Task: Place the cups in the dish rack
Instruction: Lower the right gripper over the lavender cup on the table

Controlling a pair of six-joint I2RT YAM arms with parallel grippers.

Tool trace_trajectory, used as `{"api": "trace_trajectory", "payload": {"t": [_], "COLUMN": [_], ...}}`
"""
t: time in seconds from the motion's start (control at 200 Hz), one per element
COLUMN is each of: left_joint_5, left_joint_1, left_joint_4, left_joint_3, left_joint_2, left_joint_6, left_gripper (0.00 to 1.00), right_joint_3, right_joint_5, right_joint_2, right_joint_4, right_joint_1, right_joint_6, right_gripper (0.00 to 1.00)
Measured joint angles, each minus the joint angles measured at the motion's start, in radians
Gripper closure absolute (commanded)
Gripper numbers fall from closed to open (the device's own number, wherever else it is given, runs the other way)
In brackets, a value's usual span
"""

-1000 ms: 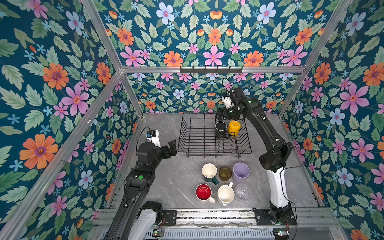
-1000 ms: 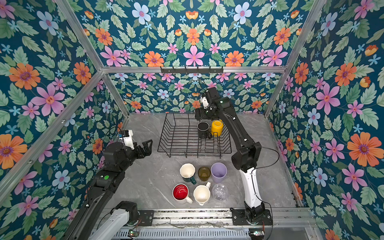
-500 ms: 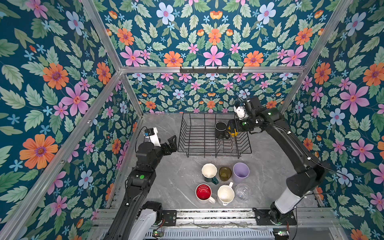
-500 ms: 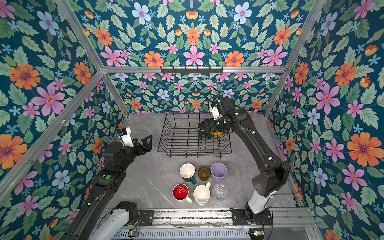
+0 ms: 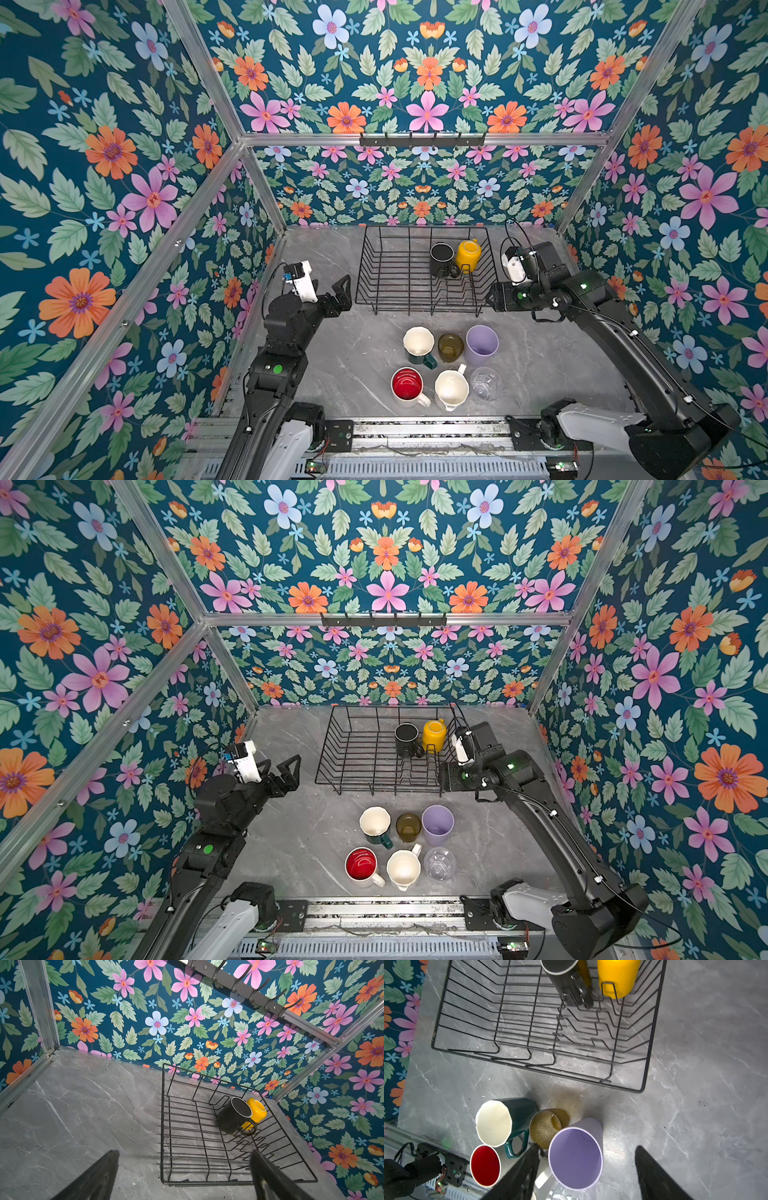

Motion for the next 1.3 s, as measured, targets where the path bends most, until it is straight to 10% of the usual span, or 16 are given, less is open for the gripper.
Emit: {"api": "trace_trajectory", "payload": {"t": [1.3], "left_joint_5": [-0.013], "left_joint_1": [0.000], "left_joint_4": [-0.013], "left_joint_3": [-0.064], "left_joint_2": [-0.035], "left_joint_6": [0.003], "left_gripper": [0.00], "right_joint_3": [-0.415], "right_joint_5": [0.061], "right_joint_2": [-0.031], "right_joint_4": [0.182], "right_joint_1": [0.117], "right_joint_6": [0.209], "right_gripper": [0.75]}}
